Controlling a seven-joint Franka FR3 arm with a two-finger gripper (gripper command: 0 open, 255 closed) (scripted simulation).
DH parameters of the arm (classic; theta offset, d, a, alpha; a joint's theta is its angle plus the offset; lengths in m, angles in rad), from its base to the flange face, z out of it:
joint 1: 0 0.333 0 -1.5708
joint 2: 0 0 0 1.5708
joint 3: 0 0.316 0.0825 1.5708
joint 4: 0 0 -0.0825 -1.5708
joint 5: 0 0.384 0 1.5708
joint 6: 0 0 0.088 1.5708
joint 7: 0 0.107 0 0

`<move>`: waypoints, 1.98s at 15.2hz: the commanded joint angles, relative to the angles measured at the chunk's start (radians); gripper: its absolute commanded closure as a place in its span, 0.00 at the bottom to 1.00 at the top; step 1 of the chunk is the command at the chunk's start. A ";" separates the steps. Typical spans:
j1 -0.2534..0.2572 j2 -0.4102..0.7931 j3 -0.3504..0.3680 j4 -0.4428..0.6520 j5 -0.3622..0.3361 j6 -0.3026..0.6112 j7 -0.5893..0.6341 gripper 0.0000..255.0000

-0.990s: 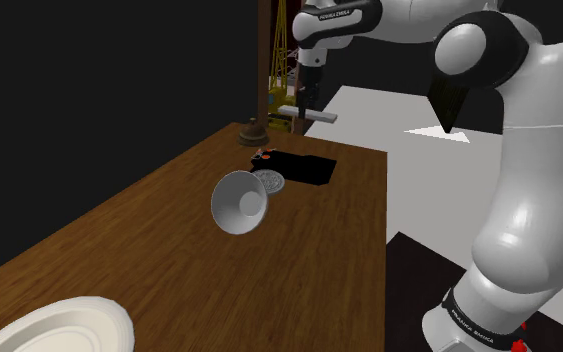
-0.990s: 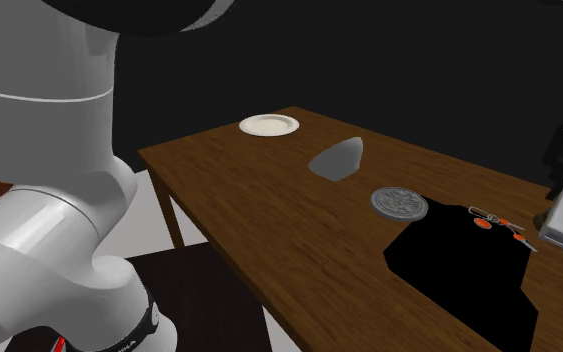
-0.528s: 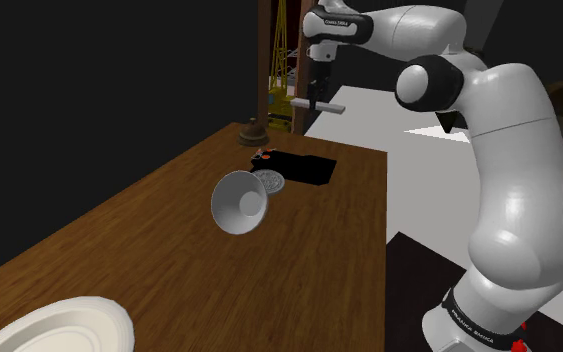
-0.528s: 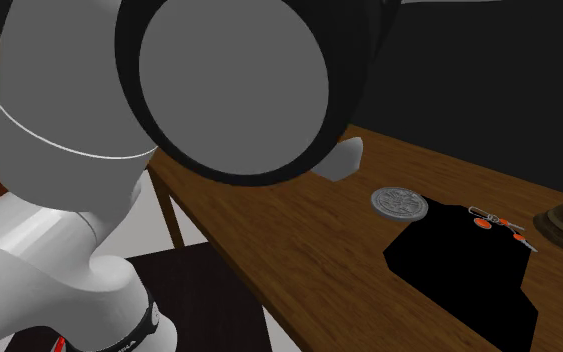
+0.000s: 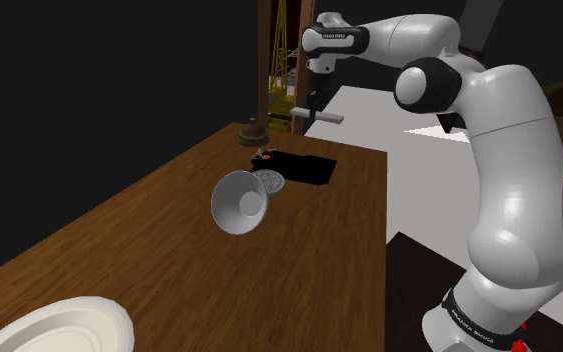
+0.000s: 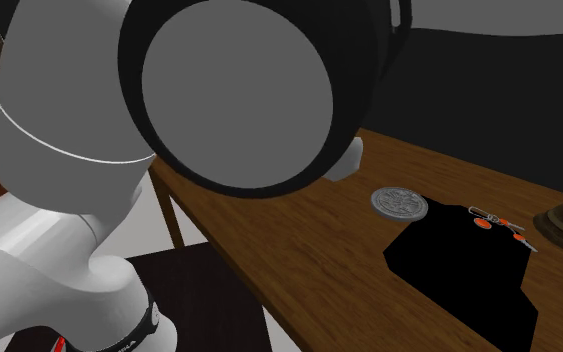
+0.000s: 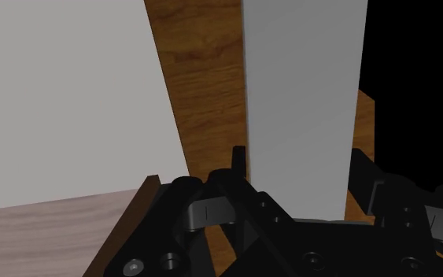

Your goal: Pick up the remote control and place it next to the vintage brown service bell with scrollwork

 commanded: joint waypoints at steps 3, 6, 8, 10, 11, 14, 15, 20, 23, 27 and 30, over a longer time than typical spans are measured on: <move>-0.003 -0.018 0.000 -0.086 0.001 0.069 0.000 1.00; -0.004 -0.021 0.000 -0.132 0.001 0.112 0.000 1.00; -0.004 -0.021 0.000 -0.159 0.000 0.139 0.000 1.00; -0.005 -0.020 0.000 -0.184 0.000 0.165 0.000 1.00; -0.005 -0.019 0.000 -0.195 0.000 0.177 0.000 1.00; -0.006 -0.014 0.000 -0.228 0.000 0.215 0.000 1.00; -0.006 -0.011 -0.001 -0.236 0.000 0.226 0.000 1.00; -0.006 0.004 -0.001 -0.278 -0.001 0.284 0.001 1.00; -0.007 0.011 -0.002 -0.291 -0.002 0.303 0.001 1.00; -0.007 0.011 -0.002 -0.291 -0.002 0.303 0.001 1.00; -0.007 0.011 -0.002 -0.291 -0.002 0.303 0.001 0.00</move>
